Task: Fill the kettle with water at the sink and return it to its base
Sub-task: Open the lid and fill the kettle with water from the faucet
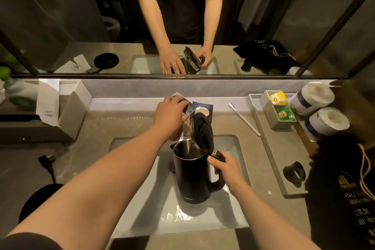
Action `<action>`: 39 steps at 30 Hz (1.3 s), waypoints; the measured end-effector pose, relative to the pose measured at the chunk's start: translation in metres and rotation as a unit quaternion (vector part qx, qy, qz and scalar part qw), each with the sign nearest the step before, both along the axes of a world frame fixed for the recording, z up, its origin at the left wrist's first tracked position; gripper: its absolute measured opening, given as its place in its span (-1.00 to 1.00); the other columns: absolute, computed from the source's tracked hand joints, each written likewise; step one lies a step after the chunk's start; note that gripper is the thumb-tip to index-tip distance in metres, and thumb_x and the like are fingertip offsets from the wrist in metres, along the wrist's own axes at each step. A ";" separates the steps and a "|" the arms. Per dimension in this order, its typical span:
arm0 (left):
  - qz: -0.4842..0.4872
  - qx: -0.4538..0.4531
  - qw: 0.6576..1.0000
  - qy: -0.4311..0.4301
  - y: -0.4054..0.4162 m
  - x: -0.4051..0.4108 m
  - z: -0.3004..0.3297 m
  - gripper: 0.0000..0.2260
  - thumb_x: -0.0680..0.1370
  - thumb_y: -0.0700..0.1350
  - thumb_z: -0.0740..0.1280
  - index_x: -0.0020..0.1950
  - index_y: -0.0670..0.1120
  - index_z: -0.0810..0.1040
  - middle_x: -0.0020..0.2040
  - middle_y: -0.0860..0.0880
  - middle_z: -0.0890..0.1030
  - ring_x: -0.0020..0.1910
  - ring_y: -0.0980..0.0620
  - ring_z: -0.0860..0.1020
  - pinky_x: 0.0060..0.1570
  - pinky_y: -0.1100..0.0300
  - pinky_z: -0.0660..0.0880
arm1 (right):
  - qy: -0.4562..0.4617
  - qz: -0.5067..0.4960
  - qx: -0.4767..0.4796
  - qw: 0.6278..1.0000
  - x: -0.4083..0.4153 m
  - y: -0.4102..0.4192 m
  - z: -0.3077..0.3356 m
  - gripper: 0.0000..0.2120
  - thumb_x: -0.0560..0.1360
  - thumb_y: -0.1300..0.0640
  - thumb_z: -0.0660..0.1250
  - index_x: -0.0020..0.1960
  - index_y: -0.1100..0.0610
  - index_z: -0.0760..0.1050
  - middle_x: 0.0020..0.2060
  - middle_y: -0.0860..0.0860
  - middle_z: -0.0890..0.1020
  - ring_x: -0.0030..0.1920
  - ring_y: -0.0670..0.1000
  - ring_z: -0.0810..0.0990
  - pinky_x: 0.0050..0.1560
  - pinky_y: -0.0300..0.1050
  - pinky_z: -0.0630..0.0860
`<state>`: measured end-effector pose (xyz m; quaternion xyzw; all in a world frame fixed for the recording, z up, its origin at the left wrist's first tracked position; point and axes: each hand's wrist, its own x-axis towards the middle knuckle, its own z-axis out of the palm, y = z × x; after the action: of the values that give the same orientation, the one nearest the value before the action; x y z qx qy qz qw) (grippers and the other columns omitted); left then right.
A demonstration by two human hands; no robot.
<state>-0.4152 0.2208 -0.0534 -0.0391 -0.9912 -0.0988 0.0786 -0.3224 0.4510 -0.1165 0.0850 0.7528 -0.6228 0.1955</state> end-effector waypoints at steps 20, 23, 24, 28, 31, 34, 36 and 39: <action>0.004 0.174 0.984 -0.037 -0.026 -0.006 0.011 -0.85 0.48 -0.05 0.41 0.04 0.08 0.59 0.04 0.07 0.62 -0.04 -0.01 0.54 -0.14 0.06 0.50 | 0.005 -0.007 -0.037 0.999 -0.011 -0.018 -0.004 -0.92 0.44 0.13 0.46 -0.20 0.07 0.59 -0.50 -0.09 0.56 -0.38 0.04 0.47 -0.26 -0.05 0.46; -0.012 0.161 0.986 -0.032 -0.029 0.003 0.007 -0.74 0.50 -0.08 0.36 0.18 0.08 0.55 0.14 0.05 0.59 0.04 -0.01 0.53 -0.07 0.04 0.51 | 0.008 -0.007 -0.038 0.999 -0.012 -0.018 -0.004 -0.93 0.43 0.12 0.47 -0.19 0.07 0.59 -0.50 -0.08 0.56 -0.38 0.05 0.46 -0.26 -0.04 0.44; -0.018 0.157 0.987 -0.025 -0.029 0.006 0.004 -0.71 0.50 -0.09 0.34 0.22 0.06 0.52 0.18 0.04 0.58 0.08 -0.02 0.53 -0.03 0.03 0.51 | 0.009 -0.007 -0.037 0.999 -0.012 -0.019 -0.004 -0.93 0.42 0.11 0.47 -0.19 0.07 0.59 -0.51 -0.08 0.56 -0.38 0.05 0.46 -0.26 -0.04 0.44; -0.015 0.154 0.988 -0.029 -0.027 0.014 -0.003 -0.59 0.51 -0.11 0.31 0.36 0.03 0.43 0.37 0.01 0.45 0.30 -0.02 0.42 0.22 0.03 0.37 | 0.012 -0.007 -0.033 0.999 -0.014 -0.020 -0.005 -0.89 0.37 0.06 0.49 -0.22 0.07 0.59 -0.51 -0.07 0.56 -0.42 0.00 0.48 -0.29 -0.07 0.45; -0.019 0.155 0.987 -0.036 -0.027 0.014 -0.004 -0.57 0.52 -0.12 0.30 0.39 0.03 0.40 0.40 0.01 0.41 0.33 -0.01 0.38 0.25 0.04 0.33 | 0.012 -0.006 -0.030 0.999 -0.015 -0.020 -0.007 -0.88 0.40 0.08 0.49 -0.20 0.10 0.59 -0.49 -0.05 0.56 -0.42 -0.01 0.49 -0.28 -0.06 0.46; -0.024 0.157 0.986 -0.041 -0.028 0.013 -0.002 -0.57 0.52 -0.15 0.29 0.39 0.03 0.39 0.41 0.00 0.40 0.34 -0.01 0.37 0.27 0.05 0.31 | 0.012 -0.006 -0.035 0.999 -0.016 -0.021 -0.007 -0.88 0.42 0.10 0.48 -0.17 0.14 0.59 -0.49 -0.03 0.55 -0.41 -0.01 0.48 -0.28 -0.06 0.46; -0.024 0.162 0.986 -0.043 -0.029 0.013 -0.001 -0.56 0.52 -0.17 0.29 0.39 0.04 0.39 0.41 0.01 0.40 0.35 -0.01 0.37 0.27 0.06 0.31 | 0.011 -0.005 -0.035 0.999 -0.015 -0.023 -0.006 -0.88 0.43 0.12 0.48 -0.15 0.15 0.59 -0.46 -0.02 0.57 -0.39 0.01 0.48 -0.28 -0.06 0.46; -0.025 0.166 0.985 -0.043 -0.029 0.013 0.000 -0.55 0.52 -0.19 0.29 0.40 0.05 0.39 0.42 0.01 0.40 0.35 -0.01 0.36 0.28 0.05 0.31 | 0.015 -0.005 -0.034 0.999 -0.014 -0.025 -0.007 -0.89 0.44 0.12 0.47 -0.14 0.15 0.60 -0.42 0.01 0.59 -0.38 0.02 0.48 -0.29 -0.07 0.46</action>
<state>-0.4022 0.1918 -0.0532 -0.0460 -0.9622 -0.2655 0.0383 -0.3364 0.4260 -0.1235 0.0728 0.7333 -0.6505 0.1840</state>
